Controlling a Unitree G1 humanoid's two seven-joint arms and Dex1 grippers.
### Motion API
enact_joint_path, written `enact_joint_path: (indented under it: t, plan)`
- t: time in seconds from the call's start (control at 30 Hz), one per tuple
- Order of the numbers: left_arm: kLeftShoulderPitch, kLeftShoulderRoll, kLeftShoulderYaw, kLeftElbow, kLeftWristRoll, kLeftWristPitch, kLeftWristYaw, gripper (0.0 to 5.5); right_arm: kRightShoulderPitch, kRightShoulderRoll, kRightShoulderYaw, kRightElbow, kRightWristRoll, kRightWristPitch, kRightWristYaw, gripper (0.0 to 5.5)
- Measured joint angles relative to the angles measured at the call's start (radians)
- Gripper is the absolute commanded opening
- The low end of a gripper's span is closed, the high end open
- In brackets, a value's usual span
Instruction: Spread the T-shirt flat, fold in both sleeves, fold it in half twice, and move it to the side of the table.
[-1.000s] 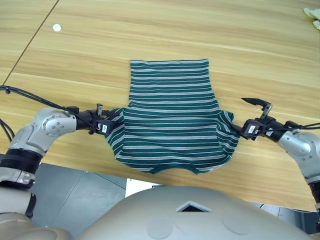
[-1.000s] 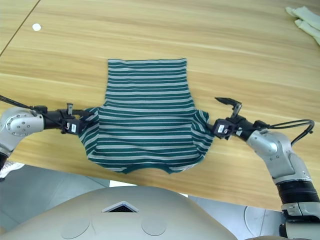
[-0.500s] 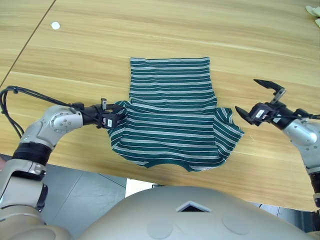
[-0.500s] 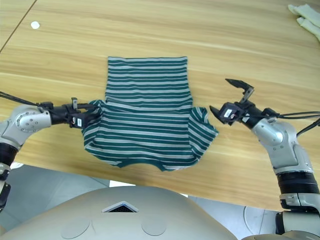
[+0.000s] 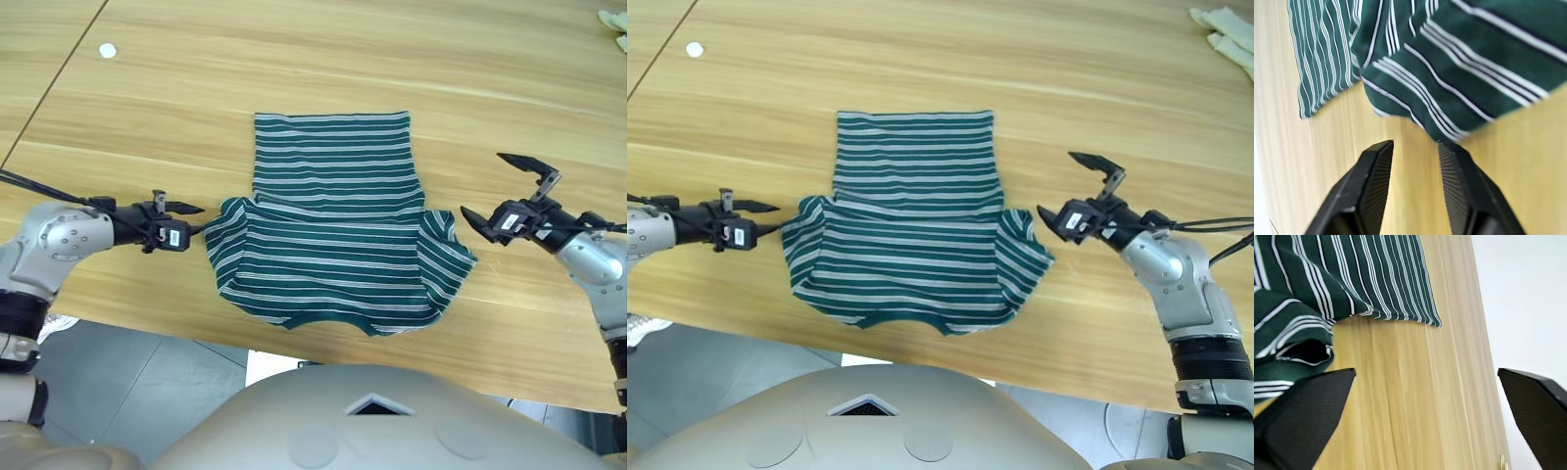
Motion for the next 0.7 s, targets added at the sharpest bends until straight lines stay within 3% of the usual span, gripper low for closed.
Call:
enact_joint_path:
  t: [0.2,0.53,0.7]
  plan:
    - [0.092,0.021,0.035,-0.013,0.008,-0.021,0.029,3.13,0.014,0.0,-0.002,-0.011,0.0,-0.001,0.0,5.4]
    - [0.073,-0.023,0.027,-0.028,0.101,-0.044,0.127,3.13,0.024,0.0,-0.002,-0.016,0.0,-0.001,0.012,5.4]
    - [0.046,-0.044,0.004,-0.023,0.102,-0.043,0.118,2.45,0.027,0.0,-0.002,-0.017,0.0,0.0,0.018,5.4]
